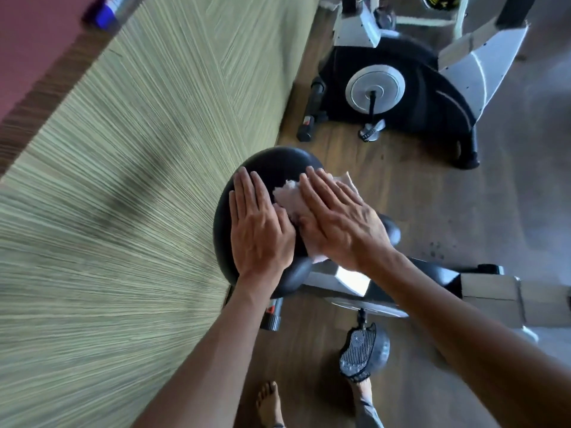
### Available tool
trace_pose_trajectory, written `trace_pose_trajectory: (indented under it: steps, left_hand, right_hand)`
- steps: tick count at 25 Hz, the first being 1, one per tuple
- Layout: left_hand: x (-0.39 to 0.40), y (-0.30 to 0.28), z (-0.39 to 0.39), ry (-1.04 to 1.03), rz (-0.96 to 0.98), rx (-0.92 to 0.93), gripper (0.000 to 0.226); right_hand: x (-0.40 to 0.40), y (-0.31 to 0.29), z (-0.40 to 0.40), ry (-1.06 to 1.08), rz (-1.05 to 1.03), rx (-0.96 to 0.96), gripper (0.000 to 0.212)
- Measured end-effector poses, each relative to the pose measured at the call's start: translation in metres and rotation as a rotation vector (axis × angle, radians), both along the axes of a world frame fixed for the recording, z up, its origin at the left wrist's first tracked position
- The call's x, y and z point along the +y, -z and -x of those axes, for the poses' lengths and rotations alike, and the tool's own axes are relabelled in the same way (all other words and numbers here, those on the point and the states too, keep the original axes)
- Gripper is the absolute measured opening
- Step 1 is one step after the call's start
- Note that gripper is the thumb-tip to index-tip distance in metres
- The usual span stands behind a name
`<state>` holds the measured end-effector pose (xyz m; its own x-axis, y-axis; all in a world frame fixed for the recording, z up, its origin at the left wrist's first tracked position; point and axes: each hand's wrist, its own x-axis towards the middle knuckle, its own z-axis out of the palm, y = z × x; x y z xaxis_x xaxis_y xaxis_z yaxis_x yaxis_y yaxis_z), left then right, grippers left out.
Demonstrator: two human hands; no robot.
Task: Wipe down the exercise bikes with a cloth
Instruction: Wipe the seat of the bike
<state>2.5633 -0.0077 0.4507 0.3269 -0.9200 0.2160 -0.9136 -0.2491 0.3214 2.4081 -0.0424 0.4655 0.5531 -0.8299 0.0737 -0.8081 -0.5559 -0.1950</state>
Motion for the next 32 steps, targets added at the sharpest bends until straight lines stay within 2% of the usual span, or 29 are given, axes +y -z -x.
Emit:
trace_pose_trajectory:
  steps: [2,6,8,10,11,14,17,20,22,23,25,27,29,32]
  left_hand:
    - [0.002,-0.002,0.003,-0.077,0.063,0.032,0.065]
    - [0.002,0.000,0.006,-0.120,0.129,0.083,0.065]
    - [0.005,0.003,0.005,-0.131,0.173,0.096,0.064]
    - [0.006,0.004,0.002,-0.132,0.217,0.109,0.061]
    - [0.006,0.004,0.001,-0.140,0.228,0.113,0.060]
    - [0.004,0.005,0.002,-0.192,0.224,0.122,0.058]
    - [0.002,0.006,0.002,-0.214,0.202,0.112,0.059]
    - [0.003,0.009,0.001,-0.222,0.236,0.116,0.057]
    - [0.003,0.010,0.000,-0.225,0.264,0.121,0.055]
    - [0.002,0.010,-0.001,-0.232,0.268,0.123,0.055]
    - [0.003,0.010,0.000,-0.245,0.264,0.123,0.054]
    - [0.003,0.010,0.001,-0.243,0.249,0.117,0.054]
    - [0.002,0.010,0.001,-0.236,0.243,0.115,0.055]
    - [0.003,0.009,0.001,-0.217,0.280,0.090,0.053]
  right_hand:
    - [-0.007,0.001,0.020,-0.081,-0.067,0.025,0.067]
    - [-0.054,-0.001,-0.031,0.182,-0.300,-0.080,0.068]
    - [-0.056,-0.004,-0.062,0.016,-0.189,-0.040,0.070]
    - [-0.045,-0.004,-0.055,-0.225,-0.095,-0.006,0.071]
    - [-0.040,-0.003,-0.039,-0.271,-0.086,-0.007,0.069]
    - [-0.043,0.002,-0.002,-0.150,-0.185,-0.025,0.063]
    - [-0.077,-0.001,-0.041,0.010,-0.301,-0.097,0.065]
    - [-0.074,-0.006,-0.057,-0.165,-0.190,-0.090,0.067]
    - [-0.048,-0.001,-0.019,-0.297,-0.107,-0.043,0.064]
    - [-0.035,0.000,0.006,-0.298,-0.091,-0.041,0.063]
    - [-0.027,0.000,0.039,-0.142,-0.194,-0.039,0.061]
    - [-0.035,0.000,0.032,0.043,-0.313,-0.057,0.062]
    - [-0.031,0.000,0.003,0.051,-0.191,-0.031,0.063]
    - [-0.003,0.006,-0.005,-0.158,0.077,-0.061,0.062]
